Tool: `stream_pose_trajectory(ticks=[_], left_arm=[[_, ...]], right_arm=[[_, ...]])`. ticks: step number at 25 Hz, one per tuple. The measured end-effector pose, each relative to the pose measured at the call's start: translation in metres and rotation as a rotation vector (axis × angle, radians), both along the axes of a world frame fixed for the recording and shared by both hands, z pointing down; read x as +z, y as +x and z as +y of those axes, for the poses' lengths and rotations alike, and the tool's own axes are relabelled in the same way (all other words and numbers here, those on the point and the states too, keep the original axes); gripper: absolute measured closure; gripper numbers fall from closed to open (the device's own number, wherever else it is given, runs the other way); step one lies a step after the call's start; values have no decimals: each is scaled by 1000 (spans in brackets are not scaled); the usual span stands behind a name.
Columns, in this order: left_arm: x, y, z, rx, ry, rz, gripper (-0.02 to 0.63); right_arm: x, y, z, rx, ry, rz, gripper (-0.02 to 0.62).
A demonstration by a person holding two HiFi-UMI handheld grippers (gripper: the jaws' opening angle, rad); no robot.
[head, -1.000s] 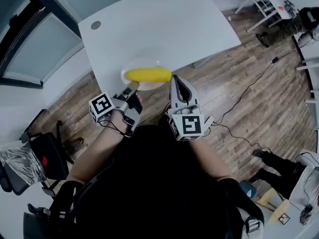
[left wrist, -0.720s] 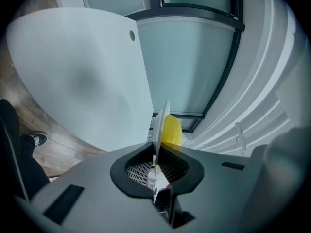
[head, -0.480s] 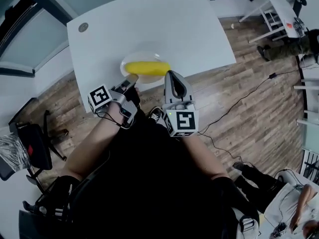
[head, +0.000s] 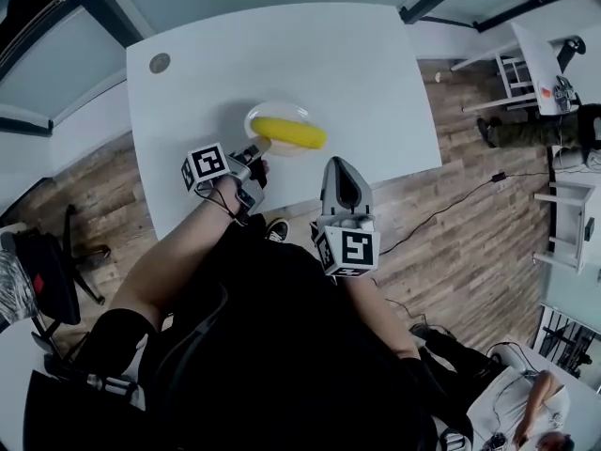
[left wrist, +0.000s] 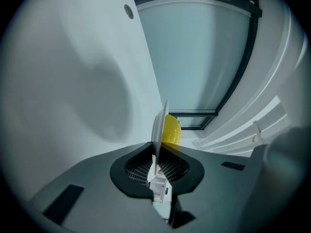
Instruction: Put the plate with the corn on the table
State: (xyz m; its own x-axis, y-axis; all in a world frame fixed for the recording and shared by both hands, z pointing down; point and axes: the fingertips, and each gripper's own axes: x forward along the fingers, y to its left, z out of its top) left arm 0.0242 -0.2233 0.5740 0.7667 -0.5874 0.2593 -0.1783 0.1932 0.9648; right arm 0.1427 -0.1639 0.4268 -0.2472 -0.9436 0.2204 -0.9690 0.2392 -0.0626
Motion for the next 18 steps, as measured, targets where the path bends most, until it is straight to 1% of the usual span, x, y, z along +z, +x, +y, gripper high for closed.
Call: stream_pose_trajectory(ticks=[3, 7, 10, 14, 15, 18], left_arm=[[16, 7, -23, 18, -17, -8, 583], [39, 11, -46, 27, -64, -35, 583], [52, 10, -52, 21, -104, -65, 583], [64, 7, -50, 15, -148, -82, 583], [67, 7, -49, 28, -158, -98, 583], [78, 6, -40, 95, -191, -180, 581]], right_arm=[[2, 5, -9, 33, -9, 8, 592], [8, 9, -15, 64, -29, -3, 594], [8, 9, -18, 53, -36, -8, 593], [6, 17, -26, 25, -35, -12, 593], [5, 20, -28, 16, -35, -13, 593], [7, 24, -32, -7, -40, -22, 593]])
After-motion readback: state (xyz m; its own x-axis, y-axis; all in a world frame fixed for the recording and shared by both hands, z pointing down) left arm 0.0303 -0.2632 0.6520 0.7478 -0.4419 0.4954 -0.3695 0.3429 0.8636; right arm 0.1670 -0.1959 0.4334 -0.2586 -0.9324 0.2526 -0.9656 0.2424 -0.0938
